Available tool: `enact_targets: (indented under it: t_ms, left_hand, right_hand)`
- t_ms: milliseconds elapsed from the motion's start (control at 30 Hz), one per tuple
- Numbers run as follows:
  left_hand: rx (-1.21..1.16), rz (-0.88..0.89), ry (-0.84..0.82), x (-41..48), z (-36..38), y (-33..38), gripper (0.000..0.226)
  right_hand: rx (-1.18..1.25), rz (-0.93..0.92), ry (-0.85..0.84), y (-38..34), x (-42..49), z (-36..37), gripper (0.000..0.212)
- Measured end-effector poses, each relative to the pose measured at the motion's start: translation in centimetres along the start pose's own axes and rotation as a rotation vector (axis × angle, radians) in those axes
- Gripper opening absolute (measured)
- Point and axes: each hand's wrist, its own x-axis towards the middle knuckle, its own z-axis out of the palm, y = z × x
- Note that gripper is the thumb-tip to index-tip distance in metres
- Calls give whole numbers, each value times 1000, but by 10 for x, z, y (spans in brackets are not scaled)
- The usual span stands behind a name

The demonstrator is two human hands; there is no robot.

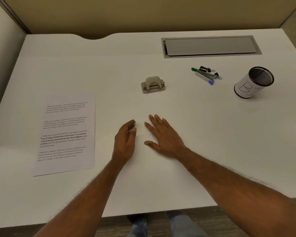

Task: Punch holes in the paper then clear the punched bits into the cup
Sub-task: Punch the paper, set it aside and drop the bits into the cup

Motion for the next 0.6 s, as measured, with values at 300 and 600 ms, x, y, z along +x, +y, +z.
enact_targets:
  t_ms: [300,600]
  left_hand:
    - [2,-5,16,-1,2,1,33]
    - [-42,-18,41,-1,4,2,30]
  right_hand:
    - [66,-129,80,-6,-15,-1,43]
    - [-56,-252,305,-3,-26,0,37]
